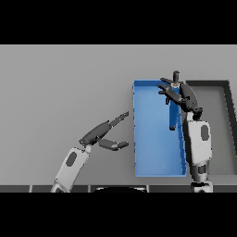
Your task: Pick up the blue pipe and place it into the blue bin.
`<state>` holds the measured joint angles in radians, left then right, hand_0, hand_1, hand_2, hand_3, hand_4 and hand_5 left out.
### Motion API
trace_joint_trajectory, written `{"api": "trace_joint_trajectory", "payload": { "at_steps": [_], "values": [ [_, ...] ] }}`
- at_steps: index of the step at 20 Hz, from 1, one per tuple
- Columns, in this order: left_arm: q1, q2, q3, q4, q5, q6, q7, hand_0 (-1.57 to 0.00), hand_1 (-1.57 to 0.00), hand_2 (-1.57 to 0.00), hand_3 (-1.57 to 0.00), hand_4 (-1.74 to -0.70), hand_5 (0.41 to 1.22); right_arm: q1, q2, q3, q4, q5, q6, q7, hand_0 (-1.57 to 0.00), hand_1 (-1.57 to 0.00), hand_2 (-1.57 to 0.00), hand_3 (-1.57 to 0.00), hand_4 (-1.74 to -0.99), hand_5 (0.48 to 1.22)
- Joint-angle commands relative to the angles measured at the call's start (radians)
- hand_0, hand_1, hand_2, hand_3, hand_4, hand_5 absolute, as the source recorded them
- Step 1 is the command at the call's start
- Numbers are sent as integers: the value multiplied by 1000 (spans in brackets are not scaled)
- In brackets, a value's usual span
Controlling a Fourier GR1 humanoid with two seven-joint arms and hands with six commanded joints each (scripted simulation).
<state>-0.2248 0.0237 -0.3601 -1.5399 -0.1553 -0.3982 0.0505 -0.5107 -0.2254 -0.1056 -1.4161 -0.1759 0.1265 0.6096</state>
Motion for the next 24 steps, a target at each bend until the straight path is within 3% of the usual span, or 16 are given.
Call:
{"api": "trace_joint_trajectory", "payload": {
  "at_steps": [1, 2, 4, 6, 7, 8, 10, 12, 14, 19, 24],
  "values": [
    [3, -3, -6, 1, -5, 0, -4, 1, 1, 1, 1, -923, 476, 10, -15, 30, 21, -17, -17, 0, -1571, -1571, -1571, -1571, -1497, 1221],
    [2, -5, -6, 2, -6, 3, -5, 1, 1, 1, 1, -923, 478, 18, -31, 60, 42, -35, -32, 0, -1571, -1571, -1571, -1257, -1546, 1221],
    [11, 2, -10, -3, -9, 0, -21, 1, 1, 1, 1, -922, 481, 33, -79, 142, 87, -117, -95, 0, -1571, -1571, -1571, -804, -1616, 1221],
    [12, -2, -17, 1, -23, 9, -21, 1, 1, 1, 1, -919, 486, 23, -152, 251, 137, -217, -182, 0, -1571, -1571, -1571, -514, -1661, 1221],
    [5, 6, -6, -4, -14, 5, -14, 1, 1, 1, 1, -918, 489, 12, -190, 311, 163, -289, -226, 0, -1571, -1571, -1571, -411, -1677, 1171],
    [8, 4, -3, -8, -4, 2, -8, 1, 1, 1, 1, -920, 491, -8, -234, 377, 189, -366, -273, 0, -1571, -1571, -1518, -455, -1626, 1161],
    [1, 4, 2, 8, -7, 5, -8, 1, 1, 1, 1, -921, 493, -42, -312, 498, 202, -508, -370, 0, -1084, -1025, -987, -291, -1469, 1148],
    [9, -4, -9, -1, -8, 4, -3, 1, 1, 1, 1, -924, 493, -67, -370, 584, 187, -583, -424, 0, -693, -656, -631, -186, -1370, 1125],
    [17, 4, -6, -10, -2, 0, -9, 1, 1, 1, 1, -926, 494, -86, -419, 648, 159, -564, -377, 0, -443, -419, -404, -118, -1307, 1068],
    [7, 0, -5, 8, -6, 2, -1, 1, 1, 1, 1, -927, 496, -149, -515, 818, 146, -501, -268, 0, -145, -137, -132, -38, -1205, 837],
    [11, 7, -2, -6, 0, -1, -5, 1, 1, 1, 1, -931, 496, -187, -540, 900, 152, -518, -254, 0, -47, -44, -42, -12, -1125, 747]
  ]
}}
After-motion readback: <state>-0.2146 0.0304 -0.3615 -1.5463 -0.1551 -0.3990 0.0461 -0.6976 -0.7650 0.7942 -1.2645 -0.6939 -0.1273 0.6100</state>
